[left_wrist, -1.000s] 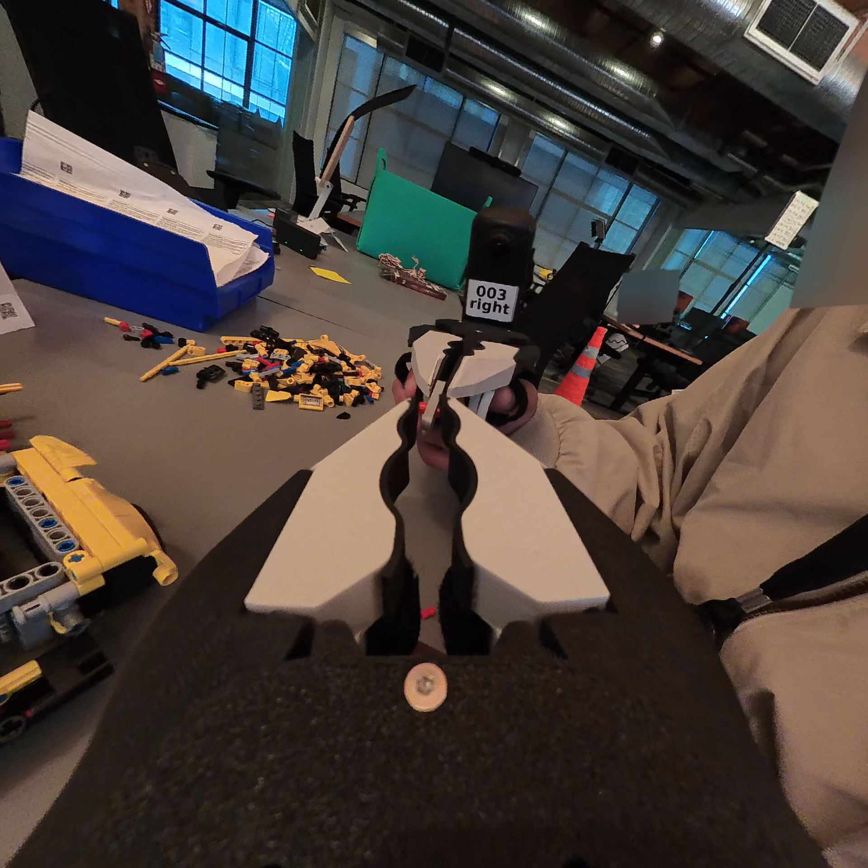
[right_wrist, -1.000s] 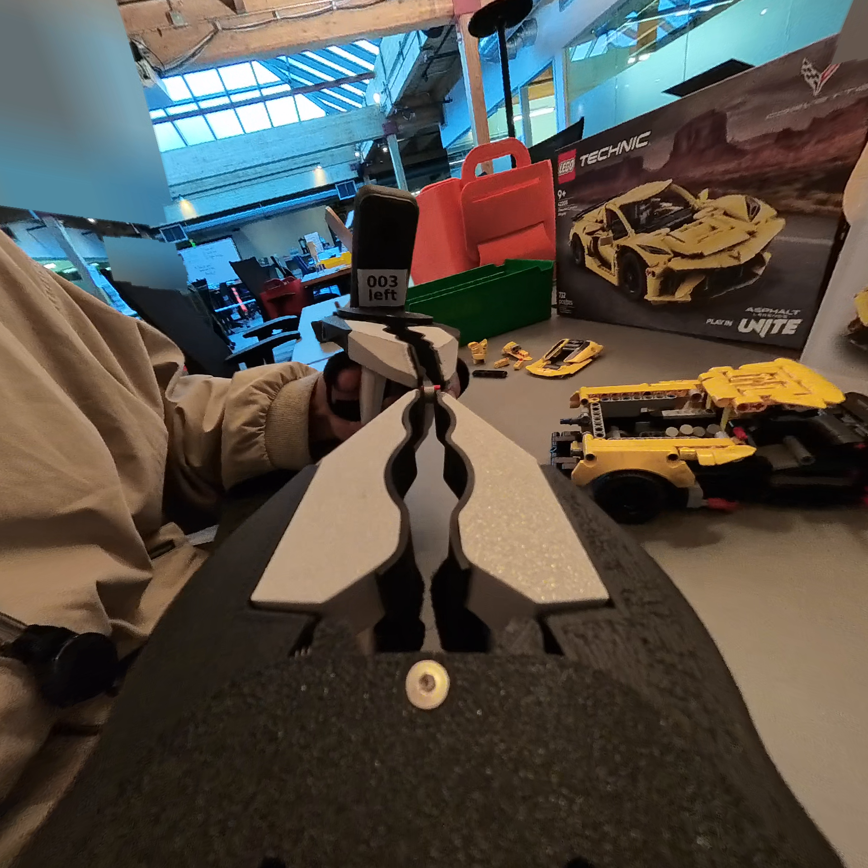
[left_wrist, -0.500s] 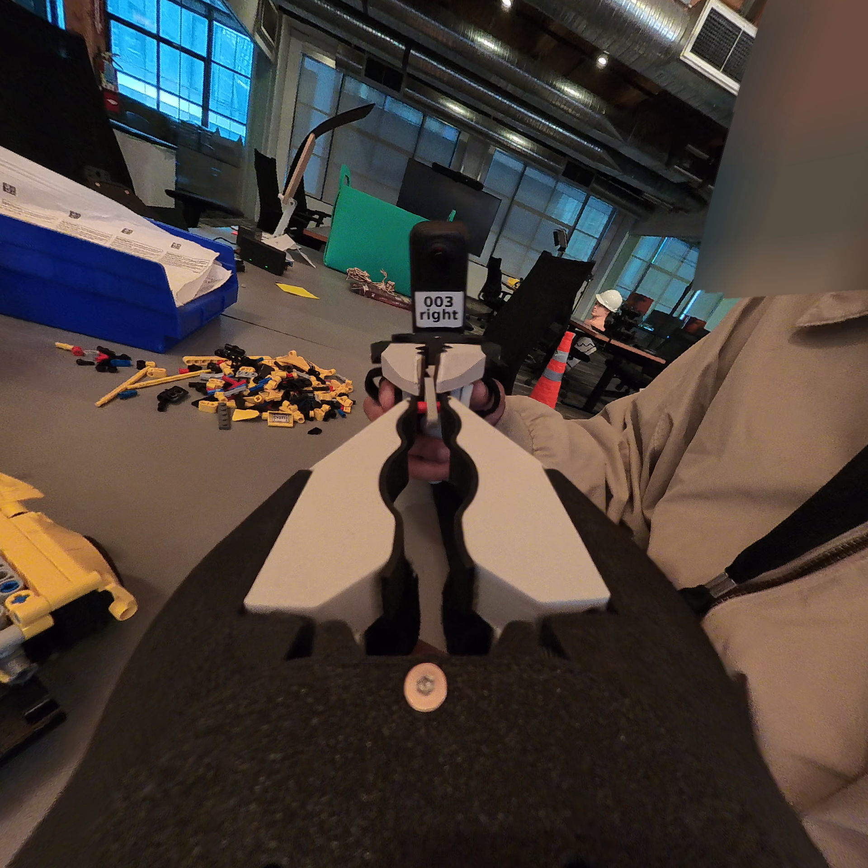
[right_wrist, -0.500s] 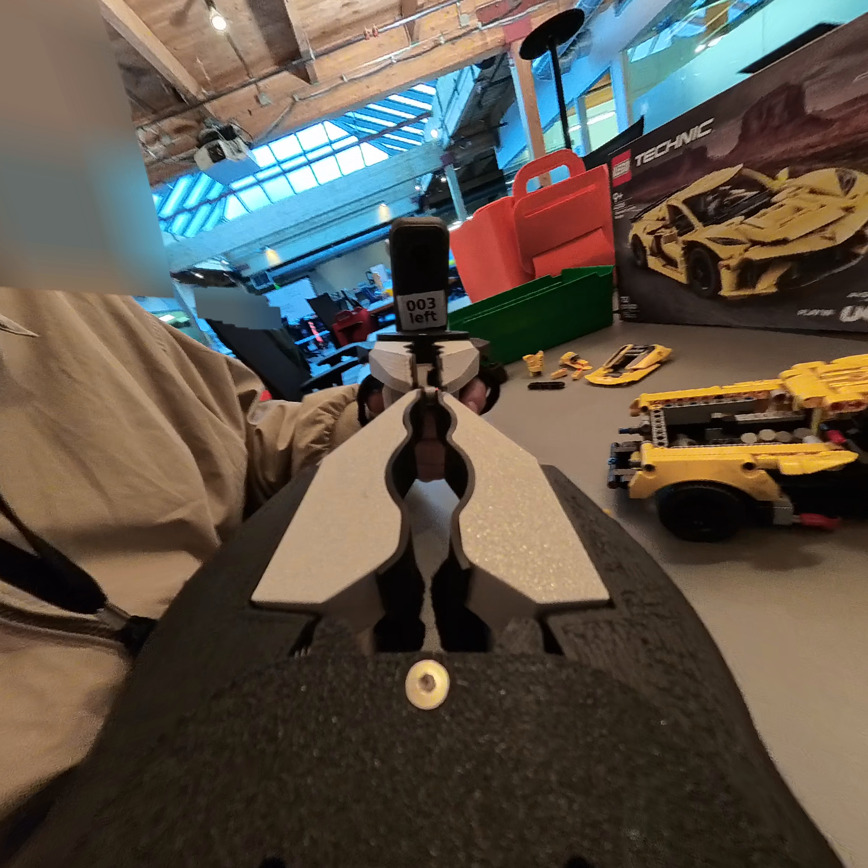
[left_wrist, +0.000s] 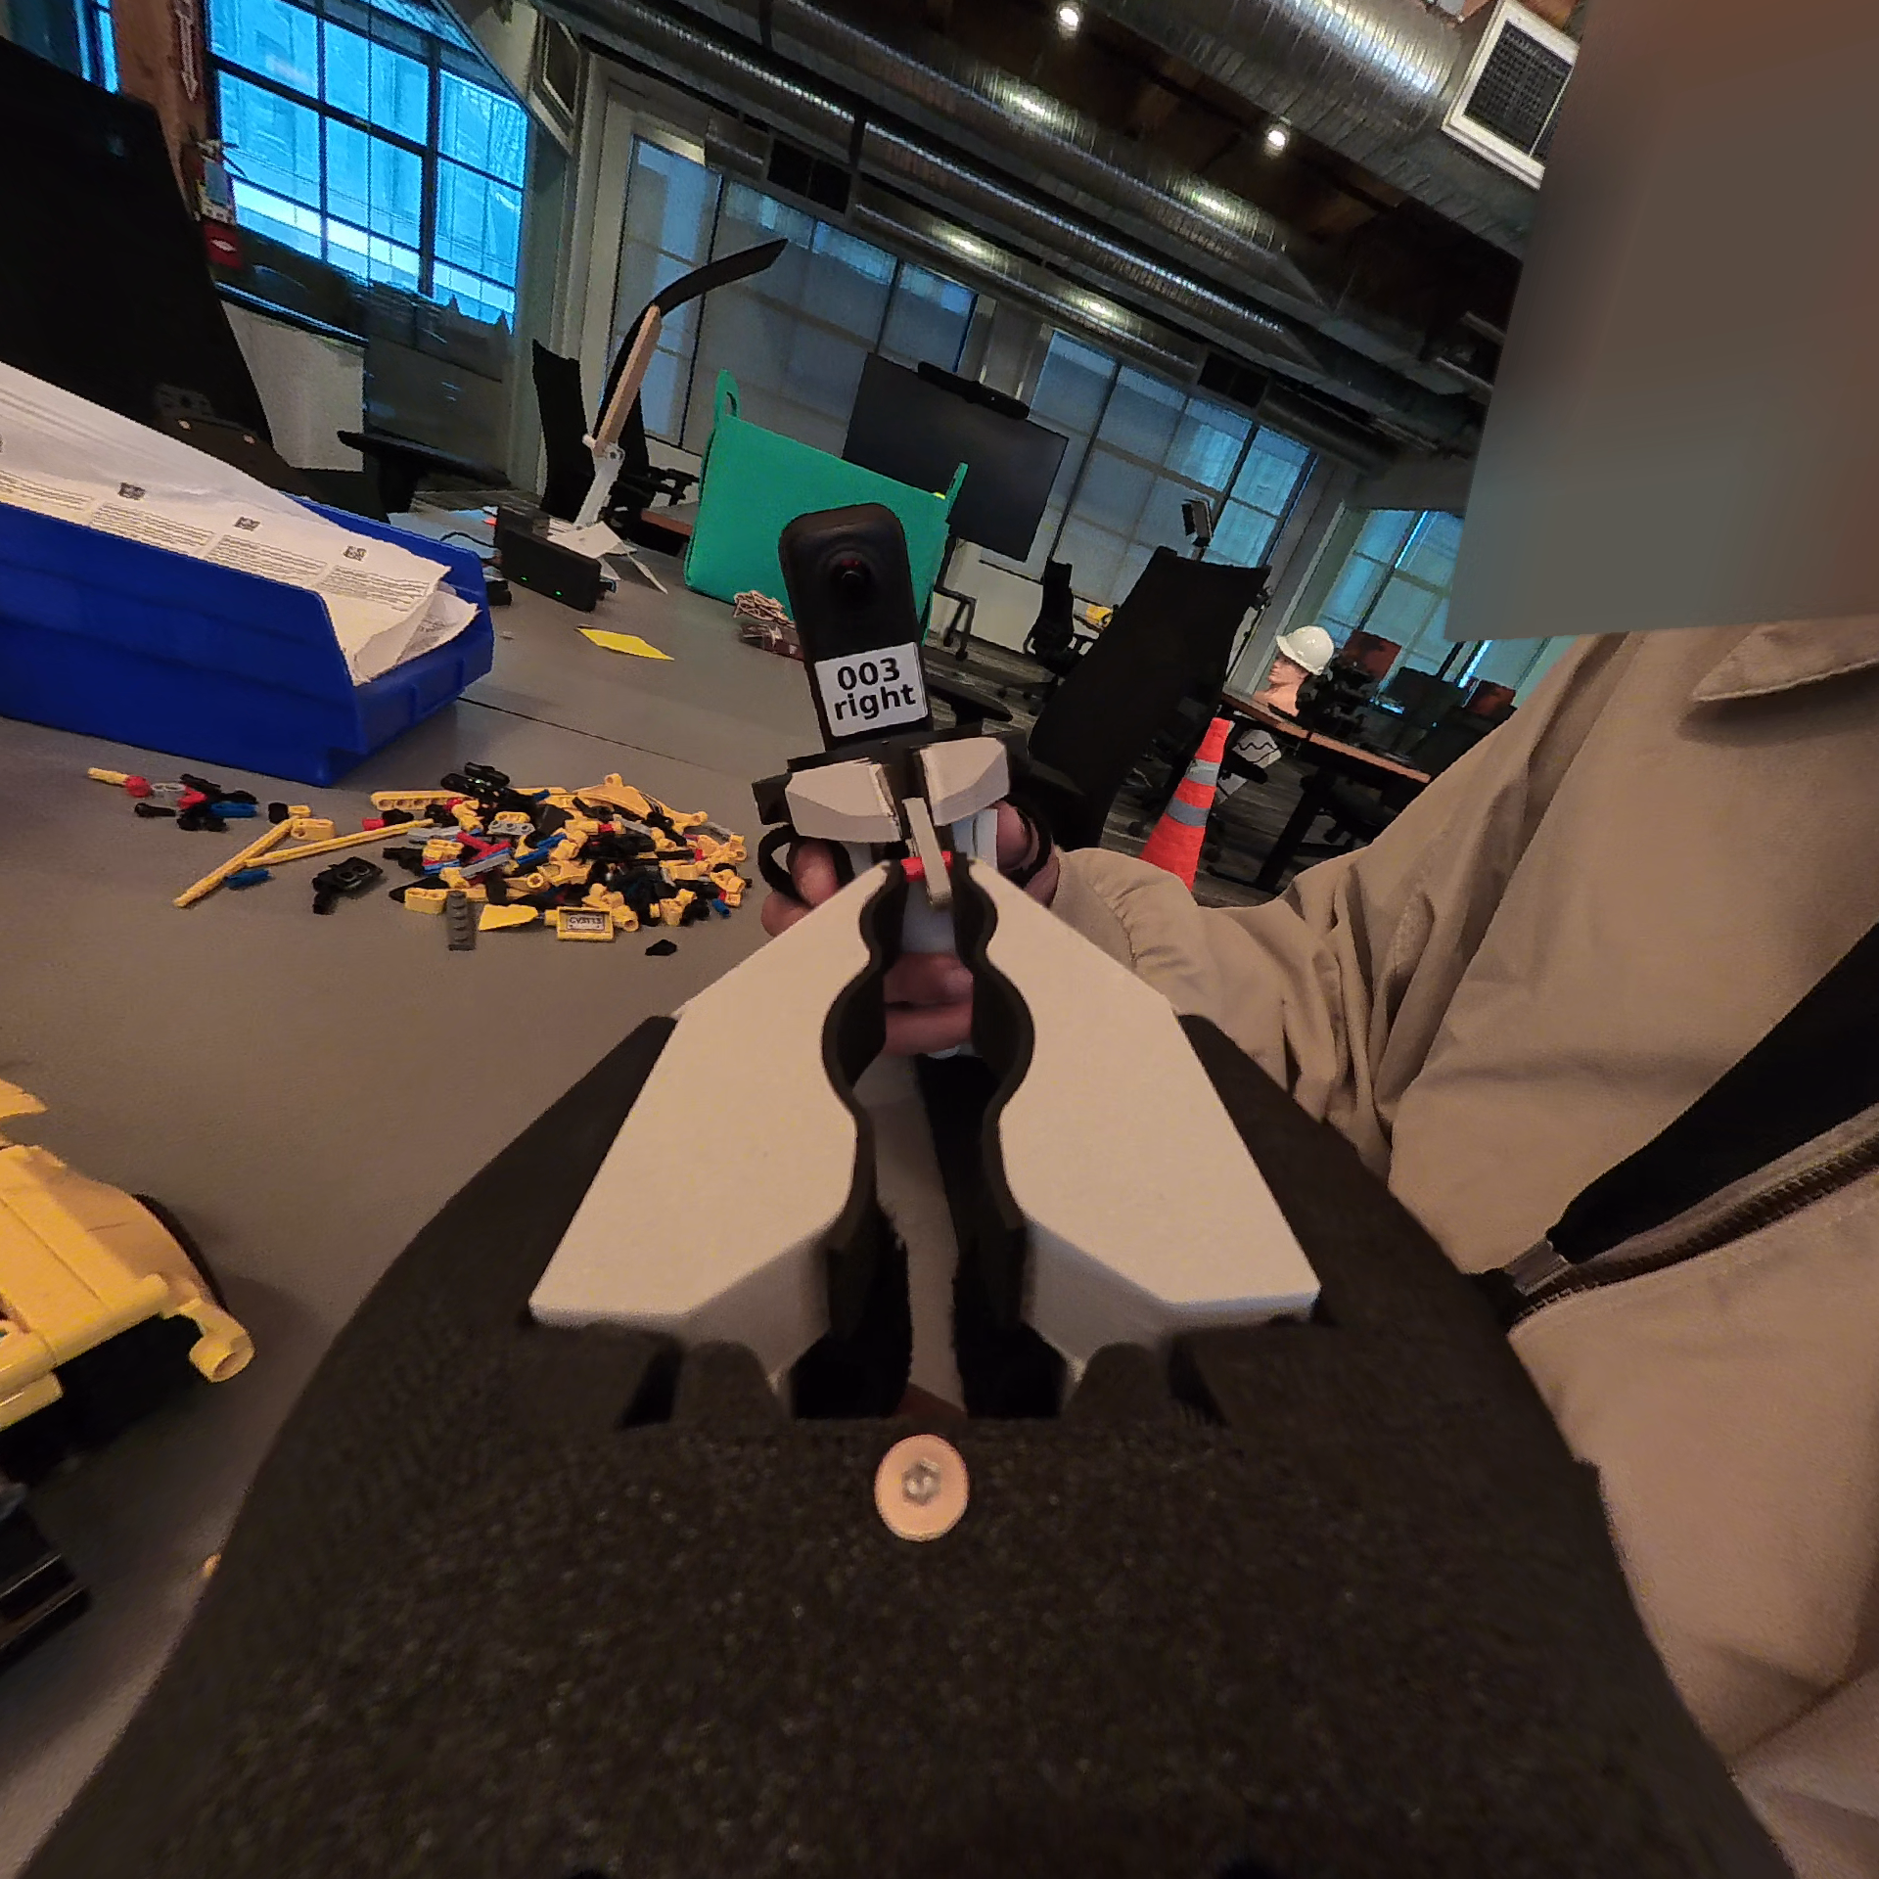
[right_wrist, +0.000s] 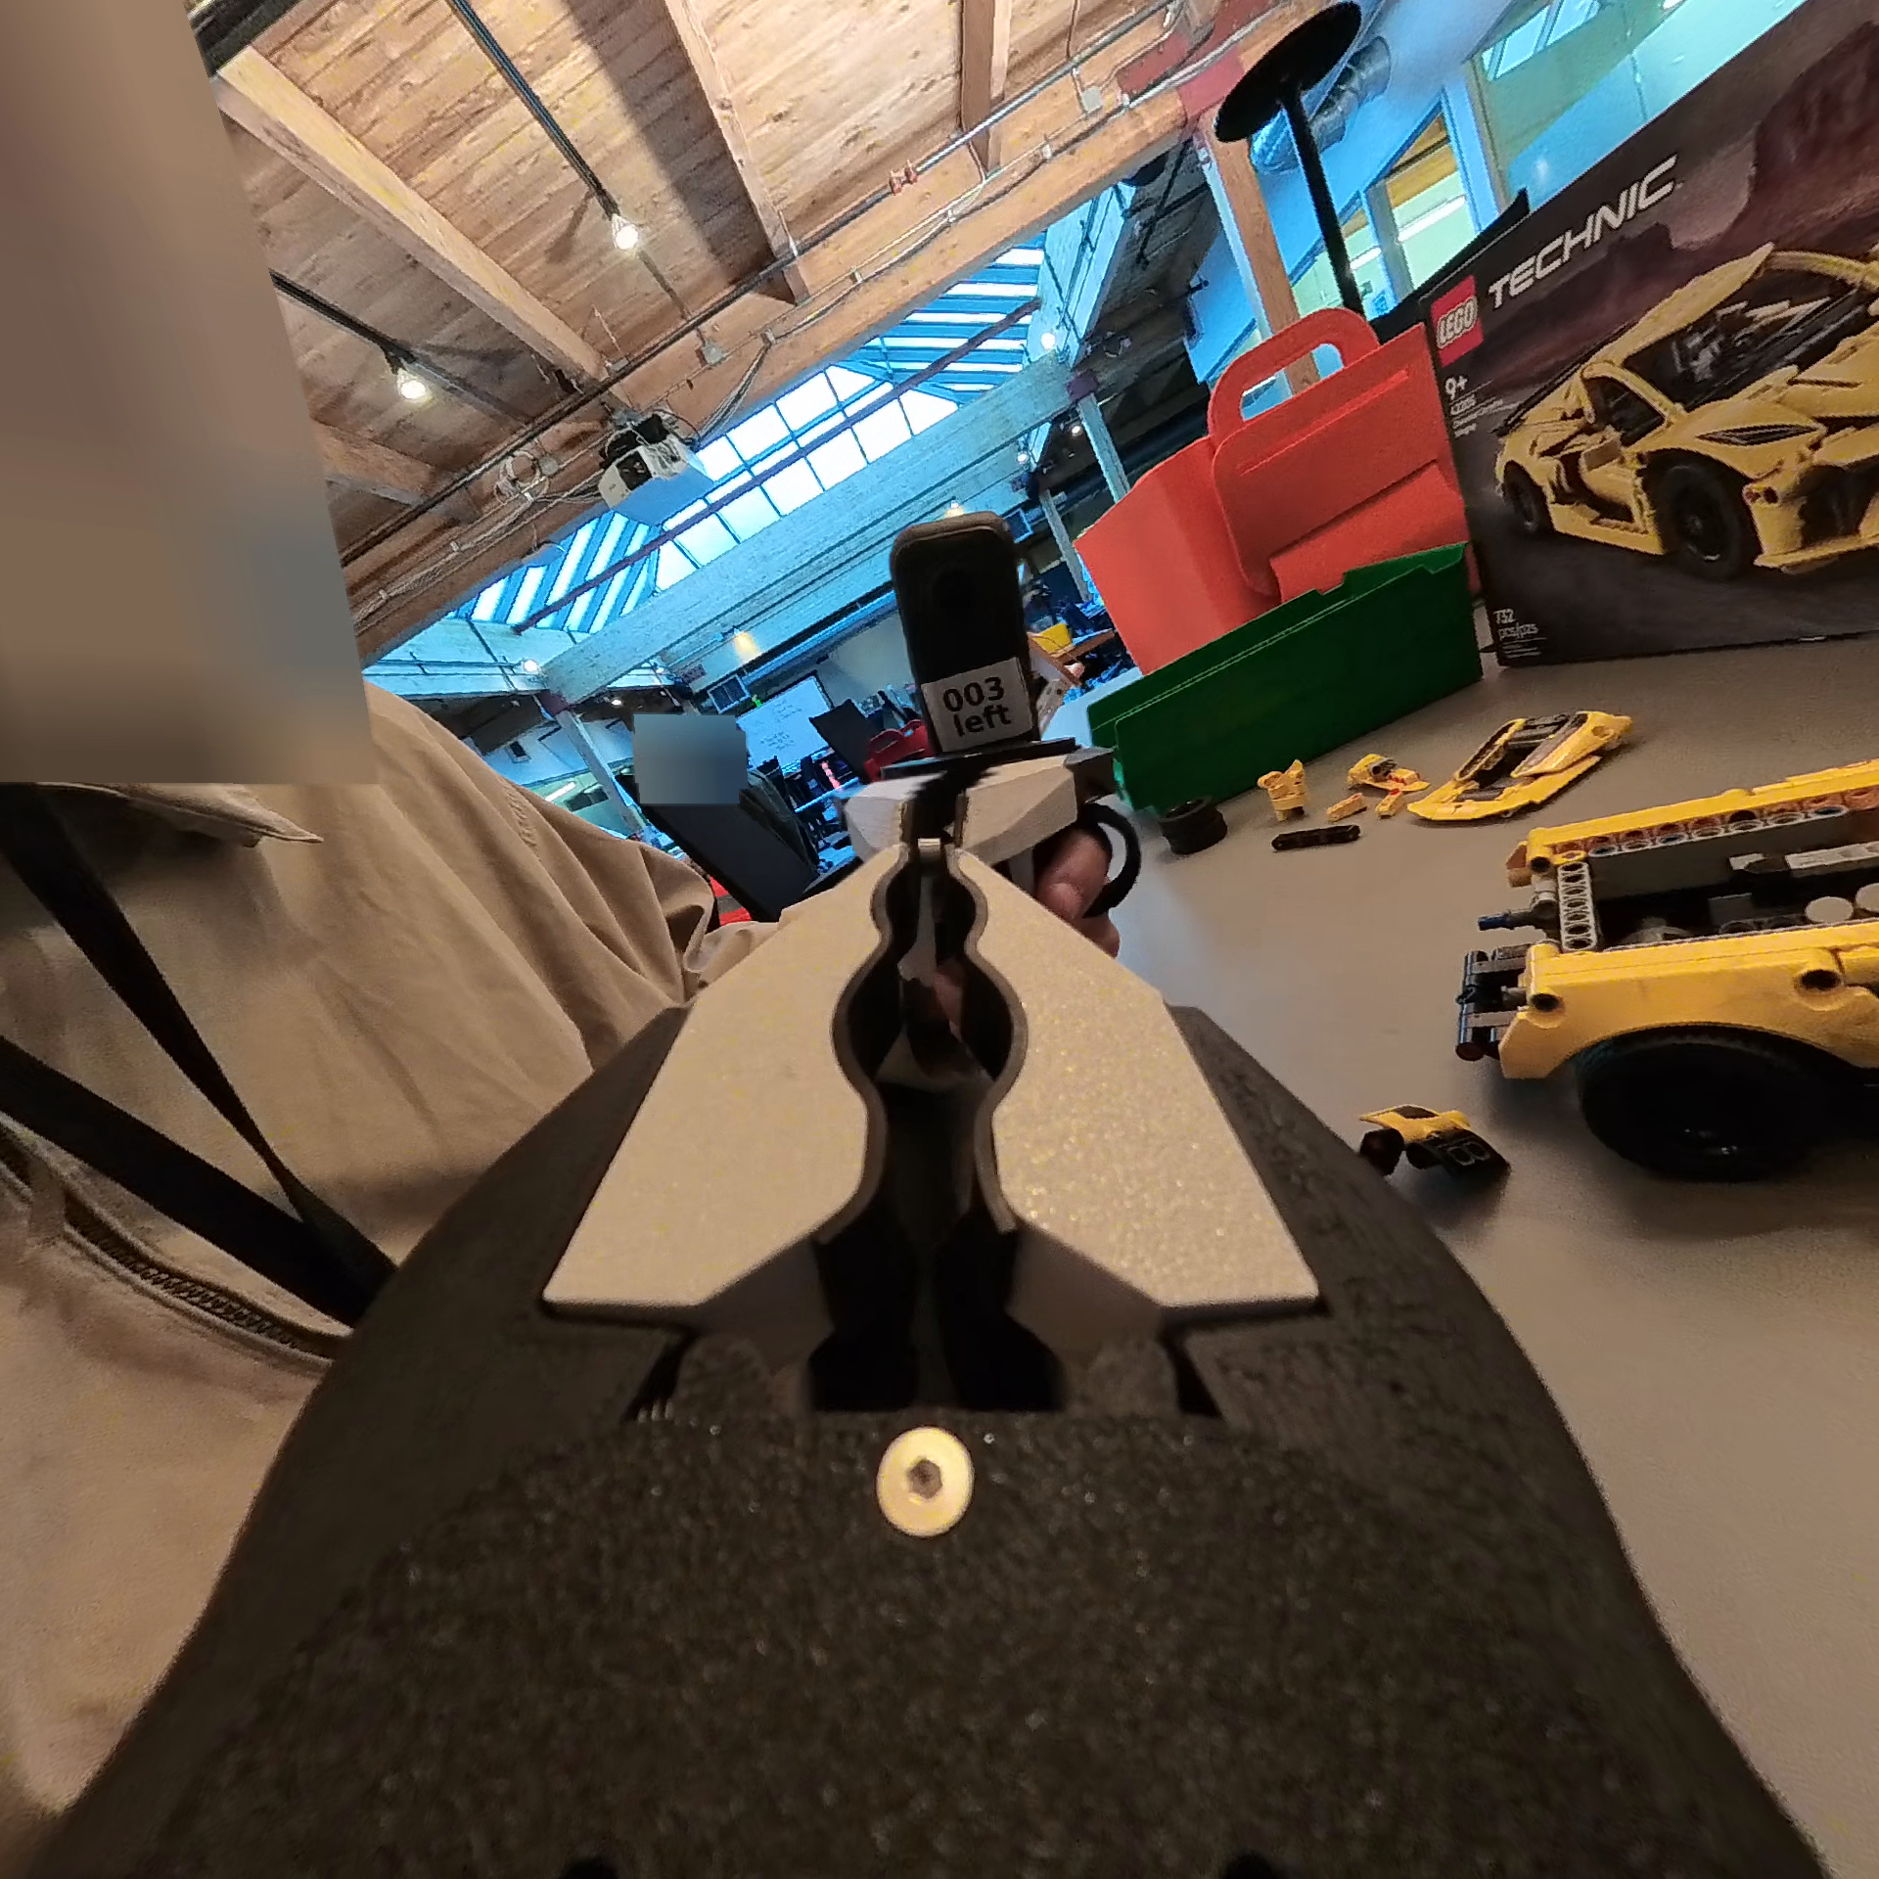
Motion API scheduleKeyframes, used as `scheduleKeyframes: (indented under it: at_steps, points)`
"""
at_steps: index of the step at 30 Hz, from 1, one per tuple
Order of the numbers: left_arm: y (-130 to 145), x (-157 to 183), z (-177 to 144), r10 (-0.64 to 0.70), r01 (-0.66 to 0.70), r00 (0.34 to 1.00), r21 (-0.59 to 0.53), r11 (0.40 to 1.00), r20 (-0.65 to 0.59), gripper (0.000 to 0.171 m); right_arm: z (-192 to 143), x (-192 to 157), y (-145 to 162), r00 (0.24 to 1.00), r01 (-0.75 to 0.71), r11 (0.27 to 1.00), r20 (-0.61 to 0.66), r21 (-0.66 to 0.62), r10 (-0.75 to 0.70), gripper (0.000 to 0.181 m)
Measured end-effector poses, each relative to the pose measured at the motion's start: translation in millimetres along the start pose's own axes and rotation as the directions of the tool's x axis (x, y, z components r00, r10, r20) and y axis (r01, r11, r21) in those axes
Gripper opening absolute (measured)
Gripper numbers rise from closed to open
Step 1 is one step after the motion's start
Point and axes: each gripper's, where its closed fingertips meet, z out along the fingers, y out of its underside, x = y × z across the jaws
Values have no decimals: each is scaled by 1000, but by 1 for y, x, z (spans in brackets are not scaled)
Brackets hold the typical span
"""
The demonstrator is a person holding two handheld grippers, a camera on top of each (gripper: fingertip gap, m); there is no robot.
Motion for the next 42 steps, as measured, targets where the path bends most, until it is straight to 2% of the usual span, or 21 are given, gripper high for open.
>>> scheduleKeyframes:
  at_steps: [7,14,16,18,19,20,21,22,24,25,26,27,28,32,37,39,42]
  points:
    - [5,8,1,28,-29,999,-35,999,-32,4,1,-5,2,993,-91,996,79,-5,91,2]
    - [1,16,0,21,-22,997,-14,1000,-78,3,2,-16,1,984,-103,995,148,-2,102,2]
    - [3,7,-1,53,-53,999,-32,998,-14,3,1,-4,0,993,-96,995,76,12,95,2]
    - [5,-17,-4,112,-105,986,-62,993,123,3,-2,20,-1,995,-17,1000,-96,25,19,8]
    - [3,-31,-8,160,-147,963,-73,986,218,3,-5,30,-4,979,52,998,-196,19,-48,19]
    - [4,-44,-12,237,-213,924,-112,971,300,3,-10,40,-4,952,109,994,-287,0,-104,19]
    - [5,-53,-16,358,-312,858,-181,933,369,3,-14,49,-5,927,112,994,-362,8,-101,17]
    - [3,-57,-18,491,-426,770,-246,871,407,3,-16,56,-5,920,67,997,-389,44,-45,19]
    - [7,-54,-13,688,-591,615,-353,725,384,3,-10,56,1,947,-152,983,-269,106,176,17]
    - [11,-53,-11,743,-633,560,-390,669,367,3,-6,52,3,944,-266,956,-168,121,284,23]
    - [17,-51,-7,779,-661,527,-413,627,339,3,-3,50,5,927,-352,929,-95,117,363,23]
    - [19,-48,-5,804,-685,498,-420,595,326,3,-2,51,9,910,-400,911,-74,99,408,22]
    - [19,-46,-3,820,-705,475,-419,572,320,3,-1,51,13,906,-412,907,-72,83,418,22]
    - [23,-49,-1,837,-711,449,-442,547,314,3,2,48,17,917,-387,920,-80,56,391,8]
    - [27,-52,0,867,-720,398,-484,498,300,3,2,51,20,913,-390,920,-107,45,393,6]
    - [24,-54,-2,881,-723,357,-505,471,312,3,2,51,20,913,-392,919,-101,41,394,7]
    - [24,-54,-3,877,-720,367,-502,479,310,3,3,52,22,915,-385,922,-115,33,387,4]
